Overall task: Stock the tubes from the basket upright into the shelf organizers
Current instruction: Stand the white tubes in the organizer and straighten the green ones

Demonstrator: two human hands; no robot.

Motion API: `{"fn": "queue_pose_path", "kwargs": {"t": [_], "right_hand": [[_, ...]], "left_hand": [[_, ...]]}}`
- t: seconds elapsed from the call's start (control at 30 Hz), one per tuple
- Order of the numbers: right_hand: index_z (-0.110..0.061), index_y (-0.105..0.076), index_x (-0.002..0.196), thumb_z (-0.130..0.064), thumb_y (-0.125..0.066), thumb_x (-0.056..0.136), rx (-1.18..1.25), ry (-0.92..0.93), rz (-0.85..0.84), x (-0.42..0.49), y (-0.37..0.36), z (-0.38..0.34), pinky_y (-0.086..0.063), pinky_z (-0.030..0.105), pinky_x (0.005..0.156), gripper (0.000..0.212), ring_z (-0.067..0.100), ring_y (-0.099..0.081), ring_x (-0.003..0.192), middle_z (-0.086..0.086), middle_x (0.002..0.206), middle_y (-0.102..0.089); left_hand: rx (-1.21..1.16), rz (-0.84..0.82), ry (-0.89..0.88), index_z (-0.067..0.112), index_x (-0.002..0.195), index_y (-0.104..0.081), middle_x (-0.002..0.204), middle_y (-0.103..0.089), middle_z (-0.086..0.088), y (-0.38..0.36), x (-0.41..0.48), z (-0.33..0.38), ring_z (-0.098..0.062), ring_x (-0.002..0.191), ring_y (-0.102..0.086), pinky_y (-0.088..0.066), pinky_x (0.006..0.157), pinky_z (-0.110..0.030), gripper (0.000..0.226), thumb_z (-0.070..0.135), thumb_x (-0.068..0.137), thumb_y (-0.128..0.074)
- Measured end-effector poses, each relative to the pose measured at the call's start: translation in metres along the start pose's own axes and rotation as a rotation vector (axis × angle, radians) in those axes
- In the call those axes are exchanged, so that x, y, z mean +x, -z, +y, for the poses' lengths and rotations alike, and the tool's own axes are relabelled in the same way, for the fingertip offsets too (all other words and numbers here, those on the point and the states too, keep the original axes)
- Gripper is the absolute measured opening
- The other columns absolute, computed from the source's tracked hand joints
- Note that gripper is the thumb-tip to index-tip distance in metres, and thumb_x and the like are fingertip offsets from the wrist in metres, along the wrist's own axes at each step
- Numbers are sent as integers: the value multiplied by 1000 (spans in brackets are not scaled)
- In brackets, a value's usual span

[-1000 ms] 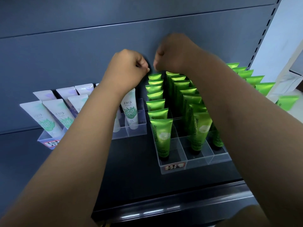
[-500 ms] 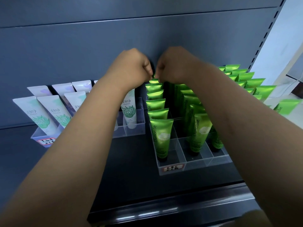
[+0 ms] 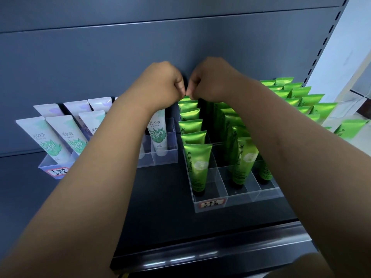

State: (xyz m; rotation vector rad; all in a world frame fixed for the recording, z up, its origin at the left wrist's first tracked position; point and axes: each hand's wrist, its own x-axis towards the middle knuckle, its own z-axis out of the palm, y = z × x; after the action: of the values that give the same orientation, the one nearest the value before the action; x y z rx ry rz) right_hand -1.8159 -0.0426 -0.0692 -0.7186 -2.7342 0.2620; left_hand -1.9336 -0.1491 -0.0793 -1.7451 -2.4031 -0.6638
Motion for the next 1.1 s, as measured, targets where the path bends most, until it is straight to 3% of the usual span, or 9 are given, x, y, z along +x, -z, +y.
{"fn": "queue_pose_path", "kwargs": {"t": [0.23, 0.47, 0.63, 0.9, 1.1], "right_hand": [[-24, -81, 91, -15, -78, 82, 43, -7, -21, 0, 0, 1, -40, 18, 73, 13, 3, -57, 73, -19, 65, -59], [-26, -81, 95, -16, -78, 83, 19, -3, -30, -1, 3, 1, -39, 18, 73, 16, 5, -58, 79, -18, 67, -59], [-26, -81, 93, -13, -74, 82, 35, -13, -15, 0, 2, 2, -45, 20, 77, 19, 5, -63, 86, -7, 84, -71], [-23, -81, 93, -13, -67, 85, 36, -19, 39, 3, 3, 2, -45, 21, 78, 19, 10, -66, 91, -3, 88, -73], [-21, -80, 101, -17, -61, 88, -37, -37, 150, 12, 0, 8, -51, 29, 92, 23, 26, -66, 109, 6, 109, -75]], "left_hand": [[21, -12, 0, 23, 84, -79, 88, -76, -4, 2, -1, -3, -22, 91, -69, -54, 86, -33, 17, 8, 84, -73], [0, 10, 5, 23, 86, -80, 89, -76, -3, 1, -1, -1, -21, 91, -69, -54, 86, -32, 20, 5, 85, -70], [12, 15, 0, 22, 86, -80, 91, -76, -3, 0, 0, 1, -22, 92, -69, -54, 88, -32, 20, 5, 85, -70], [26, 31, -11, 25, 83, -78, 78, -67, 4, -1, 3, 0, -21, 90, -69, -52, 85, -28, 24, 4, 84, -68], [-16, 115, -10, 26, 90, -76, 95, -75, -5, -7, 8, -11, -27, 96, -69, -56, 88, -41, 19, 9, 83, -69]]}}
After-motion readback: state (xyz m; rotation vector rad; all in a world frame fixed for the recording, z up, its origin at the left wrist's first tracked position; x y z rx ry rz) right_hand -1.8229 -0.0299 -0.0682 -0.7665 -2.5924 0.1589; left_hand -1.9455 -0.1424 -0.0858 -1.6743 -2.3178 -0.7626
